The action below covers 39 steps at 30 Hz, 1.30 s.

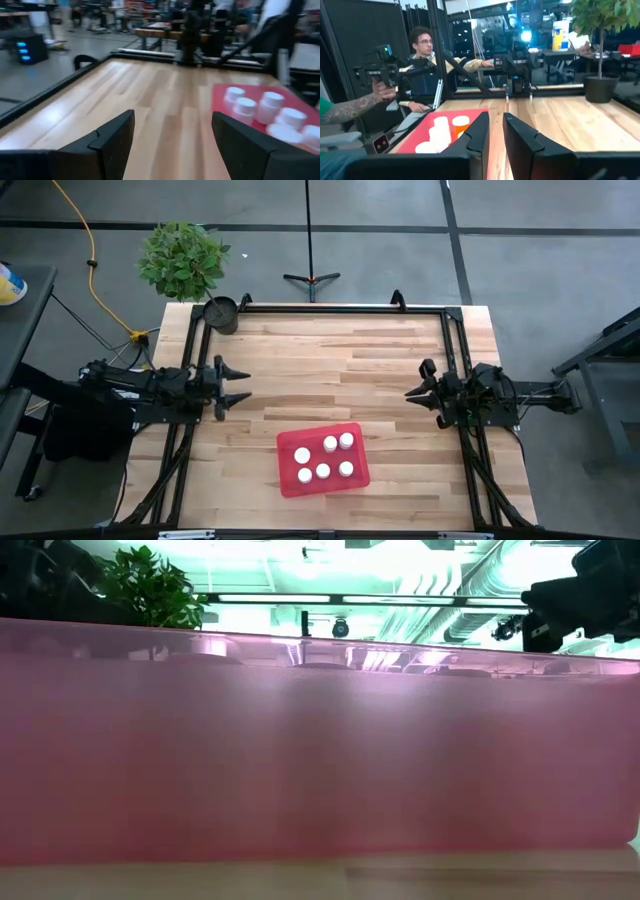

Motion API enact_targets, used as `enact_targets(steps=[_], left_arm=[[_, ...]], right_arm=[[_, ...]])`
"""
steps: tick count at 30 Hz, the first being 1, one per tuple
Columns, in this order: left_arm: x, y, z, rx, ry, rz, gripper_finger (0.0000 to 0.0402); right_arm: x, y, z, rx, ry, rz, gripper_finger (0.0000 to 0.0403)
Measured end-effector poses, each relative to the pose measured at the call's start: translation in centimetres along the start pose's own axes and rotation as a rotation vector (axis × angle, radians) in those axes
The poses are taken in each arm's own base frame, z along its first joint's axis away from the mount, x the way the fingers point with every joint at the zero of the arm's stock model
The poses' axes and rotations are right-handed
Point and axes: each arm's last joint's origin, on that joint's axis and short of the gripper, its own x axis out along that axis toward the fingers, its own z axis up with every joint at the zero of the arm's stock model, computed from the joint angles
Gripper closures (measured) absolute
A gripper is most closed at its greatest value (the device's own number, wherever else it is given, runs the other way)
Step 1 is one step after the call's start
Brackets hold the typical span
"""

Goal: Pick and place pill bottles into a basket
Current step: Return to Home Position

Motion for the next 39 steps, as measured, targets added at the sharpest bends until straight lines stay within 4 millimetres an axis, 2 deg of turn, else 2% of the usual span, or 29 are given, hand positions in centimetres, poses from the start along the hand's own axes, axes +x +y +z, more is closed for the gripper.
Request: enact_targets(steps=[4, 8, 15, 22, 28, 39], left_arm=[[0.28, -0.36, -0.11, -0.020, -0.067, -0.093, 0.0103], [0.46, -0.66, -0.27, 0.032, -0.136, -0.170, 0.0103], [0.49, -0.71, -0.32, 0.034, -0.130, -0.186, 0.0103], [0.48, -0.82, -0.41, 0.031, -0.121, -0.223, 0.0103], [0.52, -0.85, -0.46, -0.014, -0.110, -0.231, 0.0103], [0.52, -0.85, -0.49, -0.013, -0.109, -0.231, 0.0103]], right_arm=[[0.00, 0.05, 0.20, -0.009, -0.020, 0.010, 0.0354], [0.01, 0.04, 0.15, -0.010, -0.016, 0.009, 0.0356], [0.02, 0.27, 0.09, -0.001, -0.006, 0.062, 0.0355], [0.06, 0.21, 0.00, 0.005, -0.007, -0.013, 0.0358], [0.09, 0.29, -0.41, 0.090, 0.037, 0.003, 0.0351], [0.08, 0.24, -0.68, 0.081, 0.062, -0.008, 0.0357]])
